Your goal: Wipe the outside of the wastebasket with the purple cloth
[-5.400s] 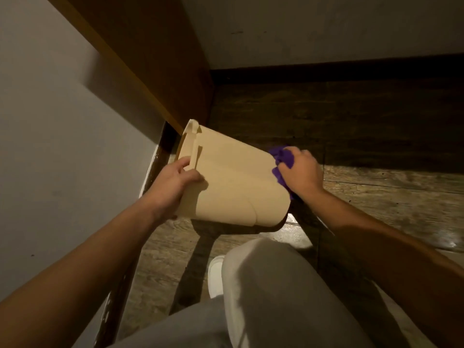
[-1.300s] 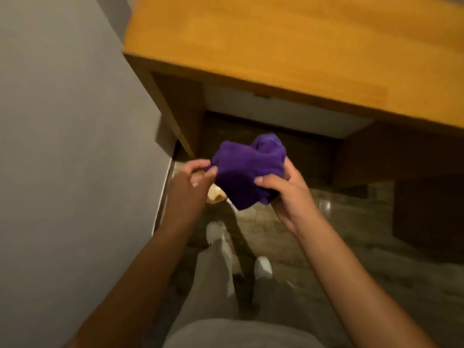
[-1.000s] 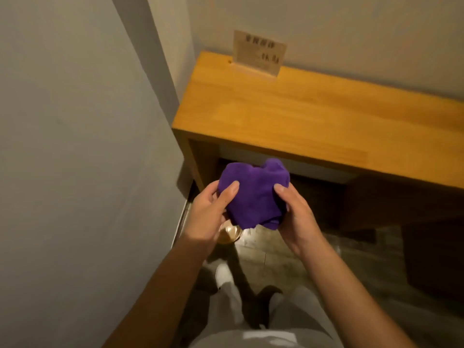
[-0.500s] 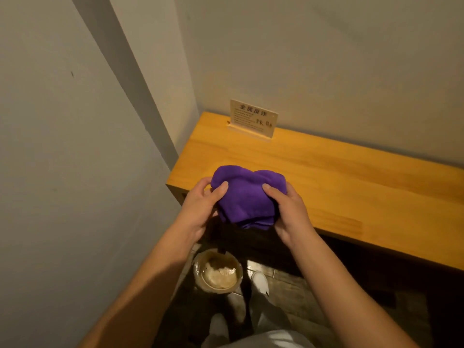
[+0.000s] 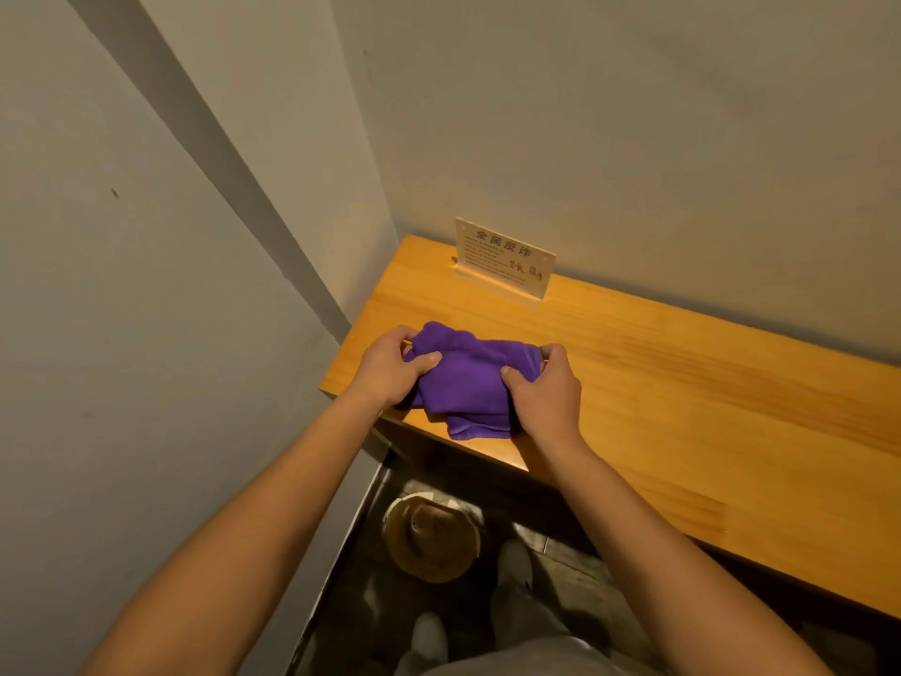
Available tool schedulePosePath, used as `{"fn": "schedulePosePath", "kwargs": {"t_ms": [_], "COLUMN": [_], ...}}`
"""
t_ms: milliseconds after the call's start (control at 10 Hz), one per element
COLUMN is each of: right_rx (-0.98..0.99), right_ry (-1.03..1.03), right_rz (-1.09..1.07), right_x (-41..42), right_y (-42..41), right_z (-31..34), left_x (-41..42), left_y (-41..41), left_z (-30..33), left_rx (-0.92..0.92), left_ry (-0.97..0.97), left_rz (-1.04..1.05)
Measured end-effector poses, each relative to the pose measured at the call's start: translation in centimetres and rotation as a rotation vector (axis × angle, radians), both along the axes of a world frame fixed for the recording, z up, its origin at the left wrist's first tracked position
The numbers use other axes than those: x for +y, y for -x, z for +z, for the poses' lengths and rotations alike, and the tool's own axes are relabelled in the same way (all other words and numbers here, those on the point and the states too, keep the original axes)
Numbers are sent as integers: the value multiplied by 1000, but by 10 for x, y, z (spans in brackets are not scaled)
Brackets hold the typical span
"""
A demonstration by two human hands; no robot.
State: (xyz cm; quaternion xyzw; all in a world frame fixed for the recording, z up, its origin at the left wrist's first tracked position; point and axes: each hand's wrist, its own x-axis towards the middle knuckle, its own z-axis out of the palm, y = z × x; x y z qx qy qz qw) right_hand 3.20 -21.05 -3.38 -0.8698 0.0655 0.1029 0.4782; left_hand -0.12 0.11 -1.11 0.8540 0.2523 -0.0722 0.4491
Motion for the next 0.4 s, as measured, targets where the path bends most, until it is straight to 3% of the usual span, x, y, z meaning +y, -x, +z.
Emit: {"fn": "schedulePosePath", "kwargs": {"t_ms": [100,200,400], "right_rx": [-64,-111,-366], "right_ry": [186,256,254], "right_rz": [67,61,20], "right_x": [-4,-9,-16], "right_y": [3,3,3], "right_z": [1,14,86], "left_x": [-4,-9,-25], "left_y": [2,4,-2], "left_z": [-1,7,63], "left_rx": [-4,-47,-409], "left_ry": [-251,-334,-419], "left_rz": [-140,-132,-166]}}
